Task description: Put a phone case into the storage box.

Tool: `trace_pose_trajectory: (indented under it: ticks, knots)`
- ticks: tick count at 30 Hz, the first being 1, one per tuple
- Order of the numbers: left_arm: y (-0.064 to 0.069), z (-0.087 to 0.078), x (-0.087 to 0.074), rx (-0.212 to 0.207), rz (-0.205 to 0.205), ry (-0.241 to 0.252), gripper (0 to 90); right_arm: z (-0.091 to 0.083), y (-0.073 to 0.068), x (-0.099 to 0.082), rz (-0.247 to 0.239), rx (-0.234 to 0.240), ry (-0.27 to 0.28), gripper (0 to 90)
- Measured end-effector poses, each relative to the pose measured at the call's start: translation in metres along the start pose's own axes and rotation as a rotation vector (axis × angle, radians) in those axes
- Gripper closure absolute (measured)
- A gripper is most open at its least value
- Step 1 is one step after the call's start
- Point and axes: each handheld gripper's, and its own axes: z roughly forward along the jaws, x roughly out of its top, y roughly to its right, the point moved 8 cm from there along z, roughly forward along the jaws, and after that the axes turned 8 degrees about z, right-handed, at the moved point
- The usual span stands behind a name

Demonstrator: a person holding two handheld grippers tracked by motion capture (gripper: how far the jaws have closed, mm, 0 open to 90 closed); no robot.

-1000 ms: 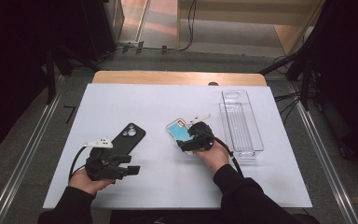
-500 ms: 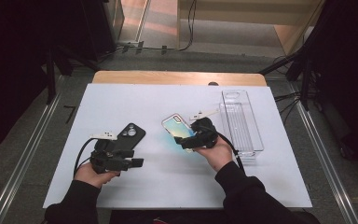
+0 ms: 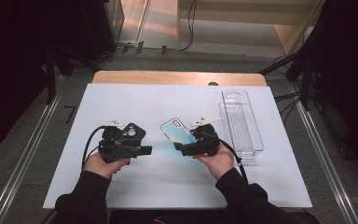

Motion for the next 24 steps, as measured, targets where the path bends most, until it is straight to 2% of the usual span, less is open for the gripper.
trace_pose_trajectory:
  ticks: [6, 12, 21, 24]
  knots:
    - [-0.003, 0.003, 0.014, 0.028, -0.002, 0.007, 26.0, 0.006, -0.007, -0.004, 0.049, -0.003, 0.021, 14.5]
    - [-0.003, 0.008, 0.028, 0.066, 0.003, 0.01, 25.8, 0.009, -0.012, -0.003, 0.112, -0.01, 0.076, 14.5]
    - [-0.003, 0.017, 0.044, 0.079, -0.043, 0.024, 24.2, 0.009, -0.024, -0.006, 0.192, 0.01, 0.172, 14.5]
    - [-0.006, 0.02, 0.047, 0.09, -0.075, 0.023, 24.7, 0.01, -0.027, -0.008, 0.203, 0.008, 0.204, 14.5]
